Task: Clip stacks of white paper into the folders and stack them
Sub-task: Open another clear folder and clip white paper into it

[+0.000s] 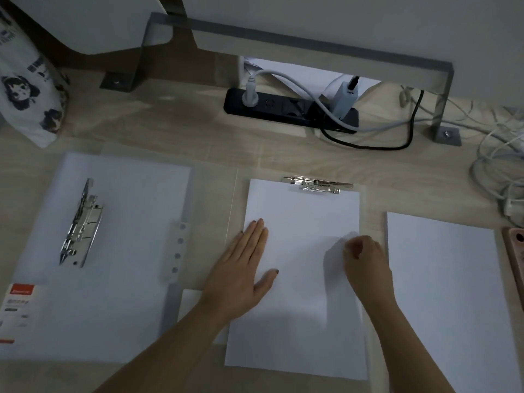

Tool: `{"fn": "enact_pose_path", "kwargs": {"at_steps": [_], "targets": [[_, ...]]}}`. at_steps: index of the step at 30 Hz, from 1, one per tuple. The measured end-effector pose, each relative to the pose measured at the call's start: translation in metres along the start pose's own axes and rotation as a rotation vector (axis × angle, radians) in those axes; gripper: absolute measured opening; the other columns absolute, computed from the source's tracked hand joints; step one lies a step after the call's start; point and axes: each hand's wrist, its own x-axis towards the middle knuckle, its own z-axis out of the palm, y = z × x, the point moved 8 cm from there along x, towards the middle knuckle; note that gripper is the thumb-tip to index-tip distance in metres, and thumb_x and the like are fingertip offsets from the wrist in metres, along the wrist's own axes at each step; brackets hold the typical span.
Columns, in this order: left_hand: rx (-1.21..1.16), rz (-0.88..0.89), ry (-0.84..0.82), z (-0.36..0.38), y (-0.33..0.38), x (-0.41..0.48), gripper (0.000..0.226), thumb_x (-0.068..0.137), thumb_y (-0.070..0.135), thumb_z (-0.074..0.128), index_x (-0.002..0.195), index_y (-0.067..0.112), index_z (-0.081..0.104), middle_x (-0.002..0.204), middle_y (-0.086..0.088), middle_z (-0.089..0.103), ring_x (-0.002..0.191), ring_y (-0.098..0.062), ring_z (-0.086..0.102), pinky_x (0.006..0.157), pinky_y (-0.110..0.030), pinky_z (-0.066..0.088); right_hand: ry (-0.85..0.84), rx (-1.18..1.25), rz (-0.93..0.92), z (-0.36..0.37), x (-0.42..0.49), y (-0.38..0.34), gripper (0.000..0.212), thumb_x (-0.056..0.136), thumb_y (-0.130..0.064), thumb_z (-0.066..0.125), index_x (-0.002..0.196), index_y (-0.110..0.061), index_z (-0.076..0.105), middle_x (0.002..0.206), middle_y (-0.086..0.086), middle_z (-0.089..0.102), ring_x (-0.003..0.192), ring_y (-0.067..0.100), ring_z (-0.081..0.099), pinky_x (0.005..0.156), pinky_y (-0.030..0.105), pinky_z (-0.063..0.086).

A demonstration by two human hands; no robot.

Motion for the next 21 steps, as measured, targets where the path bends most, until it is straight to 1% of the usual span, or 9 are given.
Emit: {"fn": "enact_pose_path", "kwargs": {"at_steps": [1,3,5,7,9,12,15,18,21], "targets": [[-0.001,0.002,0.000,0.000,0.000,0.000,0.069,0.095,0.051,0.025,0.147,0.007,0.015,0.157,-0.006,0.013,0.145,-0.016,0.006,0.115,-0.030,0.012,0.018,0.126,0.033,-0.002,0.009,-0.004,0.022,0.091,-0.009,0.046,0.110,-0.008,0.055,0.100,0.007,0.058,0.079,0.018,0.051,0.062,0.025,0.036],[-0.019,0.004,-0.003,0.000,0.001,0.000,0.069,0.095,0.051,0.026,0.148,0.008,0.014,0.157,-0.005,0.013,0.146,-0.015,0.007,0.116,-0.030,0.012,0.002,0.604,0.180,-0.004,0.028,-0.013,0.032,0.088,-0.004,0.050,0.120,-0.006,0.050,0.100,0.005,0.056,0.091,0.016,0.053,0.078,0.025,0.041],[-0.036,0.006,-0.002,-0.002,0.000,0.000,0.069,0.094,0.051,0.028,0.148,0.009,0.015,0.157,-0.004,0.013,0.146,-0.014,0.008,0.117,-0.029,0.013,-0.072,1.021,0.289,0.002,0.044,-0.028,0.036,0.088,0.000,0.049,0.124,-0.001,0.045,0.094,0.005,0.053,0.098,0.016,0.049,0.089,0.022,0.044],[-0.057,0.008,0.004,-0.004,0.000,0.000,0.069,0.094,0.050,0.031,0.148,0.009,0.016,0.157,-0.004,0.013,0.146,-0.013,0.007,0.117,-0.028,0.011,-0.100,1.128,0.294,0.002,0.051,-0.041,0.044,0.089,0.002,0.048,0.132,0.002,0.039,0.097,0.005,0.053,0.100,0.014,0.050,0.095,0.023,0.042],[-0.080,0.006,0.013,-0.005,0.000,0.000,0.069,0.093,0.049,0.033,0.148,0.010,0.016,0.157,-0.003,0.013,0.146,-0.012,0.007,0.118,-0.027,0.011,-0.046,1.079,0.225,-0.005,0.049,-0.052,0.046,0.089,0.000,0.049,0.134,-0.007,0.042,0.101,0.001,0.056,0.097,0.009,0.053,0.092,0.018,0.042],[-0.091,0.005,0.030,-0.005,0.000,0.001,0.068,0.093,0.048,0.035,0.147,0.009,0.019,0.157,-0.004,0.016,0.146,-0.012,0.010,0.117,-0.029,0.015,0.025,0.915,0.039,-0.011,0.041,-0.067,0.049,0.088,0.009,0.035,0.129,-0.014,0.046,0.112,-0.001,0.059,0.104,0.007,0.055,0.080,0.006,0.044],[-0.087,0.008,0.042,-0.005,-0.001,0.000,0.068,0.093,0.048,0.037,0.146,0.008,0.022,0.156,-0.005,0.018,0.145,-0.014,0.013,0.117,-0.030,0.018,0.017,0.664,-0.161,-0.004,0.041,-0.088,0.053,0.085,0.014,0.032,0.122,-0.016,0.055,0.119,-0.002,0.059,0.111,0.006,0.053,0.093,0.006,0.039],[-0.097,0.013,0.062,-0.006,0.000,0.000,0.068,0.092,0.049,0.037,0.145,0.007,0.024,0.155,-0.005,0.021,0.145,-0.015,0.016,0.116,-0.031,0.020,0.011,0.444,-0.329,0.006,0.037,-0.111,0.050,0.085,0.015,0.035,0.122,-0.012,0.055,0.118,-0.006,0.054,0.105,-0.004,0.048,0.086,-0.005,0.031],[-0.097,0.024,0.081,-0.007,0.001,0.000,0.067,0.092,0.047,0.038,0.144,0.006,0.028,0.154,-0.006,0.025,0.144,-0.016,0.020,0.115,-0.031,0.023,0.034,0.307,-0.408,0.014,0.037,-0.119,0.053,0.085,0.015,0.034,0.127,-0.010,0.052,0.124,-0.001,0.052,0.109,0.004,0.048,0.087,-0.003,0.032]]}}
